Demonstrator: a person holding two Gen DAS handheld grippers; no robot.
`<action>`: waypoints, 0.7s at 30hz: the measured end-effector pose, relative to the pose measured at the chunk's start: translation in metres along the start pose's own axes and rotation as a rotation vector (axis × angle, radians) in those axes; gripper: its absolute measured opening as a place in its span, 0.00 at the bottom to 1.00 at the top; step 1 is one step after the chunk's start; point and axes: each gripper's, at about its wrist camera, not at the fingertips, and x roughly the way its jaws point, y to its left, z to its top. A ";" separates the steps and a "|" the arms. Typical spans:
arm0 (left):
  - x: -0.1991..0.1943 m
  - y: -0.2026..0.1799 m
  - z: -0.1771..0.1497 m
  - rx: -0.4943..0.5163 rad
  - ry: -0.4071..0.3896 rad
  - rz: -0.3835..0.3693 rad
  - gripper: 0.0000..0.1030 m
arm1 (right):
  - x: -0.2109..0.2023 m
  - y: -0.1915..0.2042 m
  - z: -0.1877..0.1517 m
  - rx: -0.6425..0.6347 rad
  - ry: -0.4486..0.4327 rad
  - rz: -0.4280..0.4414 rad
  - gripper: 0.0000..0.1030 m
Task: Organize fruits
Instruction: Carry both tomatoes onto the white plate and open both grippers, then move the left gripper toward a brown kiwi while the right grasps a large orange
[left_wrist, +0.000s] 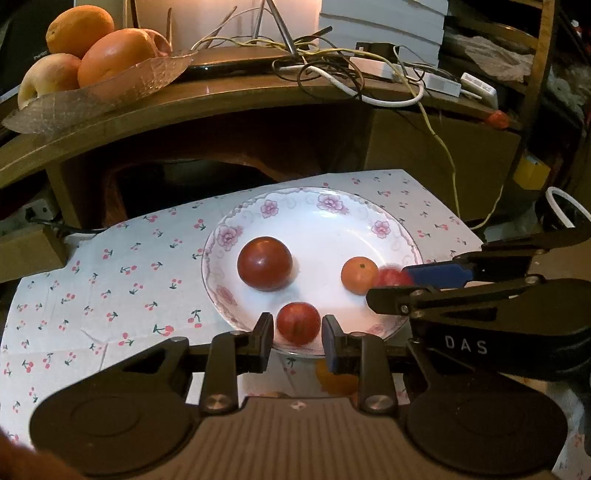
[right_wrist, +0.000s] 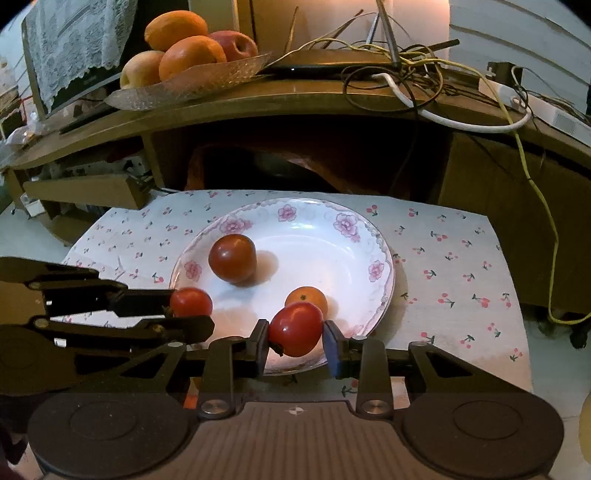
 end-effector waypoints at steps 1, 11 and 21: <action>0.000 0.000 0.000 0.000 0.001 0.002 0.34 | -0.001 0.000 0.000 0.000 -0.005 0.000 0.33; -0.012 0.000 0.002 0.002 -0.016 0.002 0.36 | -0.012 -0.006 0.000 0.014 -0.036 -0.011 0.37; -0.029 0.007 -0.006 0.018 -0.005 0.002 0.38 | -0.027 -0.002 -0.008 0.014 -0.033 0.027 0.38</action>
